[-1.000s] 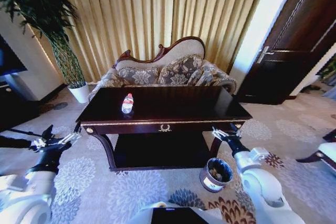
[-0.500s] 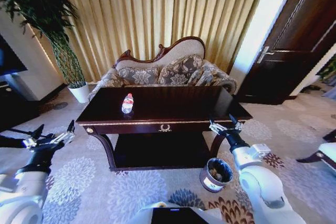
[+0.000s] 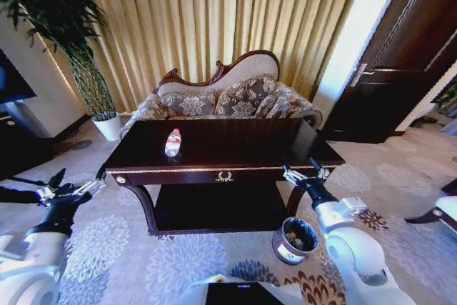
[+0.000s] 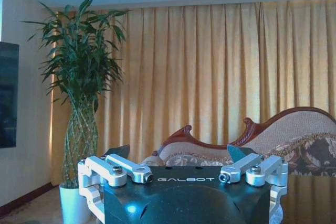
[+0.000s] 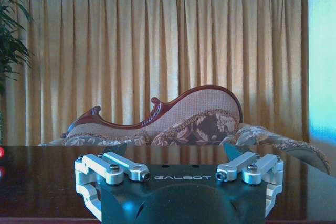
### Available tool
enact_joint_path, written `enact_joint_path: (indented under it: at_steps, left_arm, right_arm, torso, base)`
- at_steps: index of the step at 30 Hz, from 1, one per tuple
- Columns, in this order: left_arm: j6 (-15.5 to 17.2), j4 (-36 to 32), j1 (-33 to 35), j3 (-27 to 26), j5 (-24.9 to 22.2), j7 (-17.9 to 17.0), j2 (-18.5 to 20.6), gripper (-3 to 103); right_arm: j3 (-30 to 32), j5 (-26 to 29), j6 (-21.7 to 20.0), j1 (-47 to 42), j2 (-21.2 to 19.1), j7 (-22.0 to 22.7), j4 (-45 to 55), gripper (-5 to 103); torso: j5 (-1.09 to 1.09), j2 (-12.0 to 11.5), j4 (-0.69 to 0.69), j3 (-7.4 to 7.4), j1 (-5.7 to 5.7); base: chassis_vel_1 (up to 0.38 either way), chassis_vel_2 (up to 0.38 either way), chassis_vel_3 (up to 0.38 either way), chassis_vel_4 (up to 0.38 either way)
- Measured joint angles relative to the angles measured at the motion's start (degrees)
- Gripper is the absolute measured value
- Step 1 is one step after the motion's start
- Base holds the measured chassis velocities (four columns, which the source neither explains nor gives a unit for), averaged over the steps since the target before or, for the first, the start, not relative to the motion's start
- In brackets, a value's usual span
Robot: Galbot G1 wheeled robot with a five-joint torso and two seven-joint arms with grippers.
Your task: Move to the front of the table and place the trash on the table into the trash bin.
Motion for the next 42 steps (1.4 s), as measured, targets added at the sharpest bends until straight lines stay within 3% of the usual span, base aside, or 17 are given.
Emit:
enact_joint_path:
  at_steps: [23, 29, 31, 32, 35, 42]
  left_arm:
    - [-0.35, 0.63, -0.62, 0.92, 0.05, -0.15, 0.62, 100]
    - [1.57, 2.67, -2.8, -0.59, -3.11, -2.81, 5.64, 100]
    - [3.41, 5.1, -5.64, -1.57, -5.82, -3.92, 10.05, 100]
    - [3.41, 5.1, -5.64, -1.57, -5.82, -3.92, 10.05, 100]
    - [5.04, 9.97, -10.41, -1.6, -8.37, -5.32, 17.17, 100]
    - [7.74, 13.26, -15.98, 2.07, -10.25, -9.3, 22.82, 100]
  right_arm:
    - [-0.9, -0.16, -0.4, 1.39, 0.19, -0.2, -0.61, 100]
    - [-0.9, -0.08, -0.45, 1.74, 0.21, -0.18, -1.56, 100]
    - [-0.85, -0.12, -0.45, 2.04, 0.49, -0.15, -2.15, 100]
    - [-0.85, -0.12, -0.45, 2.04, 0.49, -0.15, -2.15, 100]
    - [-0.62, -0.34, -0.45, 2.24, 1.09, -0.08, -2.62, 100]
    - [-0.55, -1.19, -0.45, 2.53, 1.66, 0.03, -3.17, 100]
  torso:
    - [0.0, -0.01, 0.0, 0.01, 0.02]
    - [-0.02, -0.02, 0.02, 0.01, 0.02]
    - [0.0, 0.01, 0.0, -0.01, -0.01]
    - [0.0, 0.01, 0.0, -0.01, -0.01]
    - [-0.01, 0.0, -0.01, 0.0, -0.02]
    - [-0.02, 0.0, 0.0, 0.01, 0.01]
  base:
    - [-0.107, 0.104, 0.107, -0.104]
    - [-0.017, 0.017, 0.014, -0.015]
    - [0.0, 0.0, 0.0, 0.0]
    - [0.0, 0.0, 0.0, 0.0]
    - [0.0, 0.0, 0.0, 0.0]
    - [0.0, 0.0, 0.0, 0.0]
